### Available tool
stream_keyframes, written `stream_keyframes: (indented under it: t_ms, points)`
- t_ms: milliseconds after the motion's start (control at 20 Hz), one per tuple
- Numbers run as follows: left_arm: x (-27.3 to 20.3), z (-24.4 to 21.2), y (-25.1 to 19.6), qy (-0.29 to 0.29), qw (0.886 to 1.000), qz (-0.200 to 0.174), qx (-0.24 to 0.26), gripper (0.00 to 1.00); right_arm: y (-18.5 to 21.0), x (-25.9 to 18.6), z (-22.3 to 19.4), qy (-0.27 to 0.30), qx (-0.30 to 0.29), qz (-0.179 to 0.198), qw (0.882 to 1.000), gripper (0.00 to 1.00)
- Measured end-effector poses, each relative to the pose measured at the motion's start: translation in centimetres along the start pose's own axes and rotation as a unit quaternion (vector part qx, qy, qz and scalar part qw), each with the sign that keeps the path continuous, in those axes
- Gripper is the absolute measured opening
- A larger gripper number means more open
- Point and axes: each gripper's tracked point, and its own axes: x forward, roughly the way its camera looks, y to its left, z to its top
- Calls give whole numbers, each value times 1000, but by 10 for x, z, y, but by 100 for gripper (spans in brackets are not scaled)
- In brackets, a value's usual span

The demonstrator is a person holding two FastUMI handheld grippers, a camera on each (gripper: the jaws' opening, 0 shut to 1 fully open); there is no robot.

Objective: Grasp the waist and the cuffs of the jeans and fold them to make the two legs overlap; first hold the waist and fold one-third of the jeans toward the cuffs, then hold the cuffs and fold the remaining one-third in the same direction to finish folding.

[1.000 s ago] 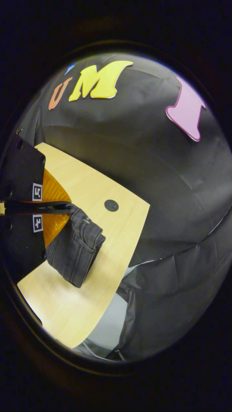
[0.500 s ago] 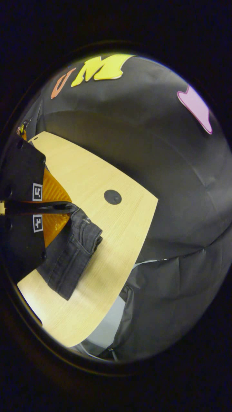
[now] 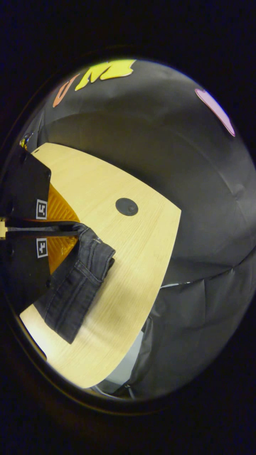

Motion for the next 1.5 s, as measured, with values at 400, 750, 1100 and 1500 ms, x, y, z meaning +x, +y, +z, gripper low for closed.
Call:
stream_keyframes:
  t_ms: [400, 750, 1100, 1500]
  points:
    - [-29, -25, -21, -21, 1000, -5, 2, 82, 2, -3, -5, -15, -9, 4, 1000, 89]
    - [-157, -55, -81, -113, 988, -29, 105, 71, 17, -57, -3, -68, -62, 20, 996, 98]
    - [-299, -120, -163, -251, 916, -107, 293, 81, 65, -191, -36, -154, -166, 98, 969, 98]
    - [-402, -227, -182, -368, 812, -140, 430, 97, 63, -322, -108, -244, -296, 119, 916, 98]
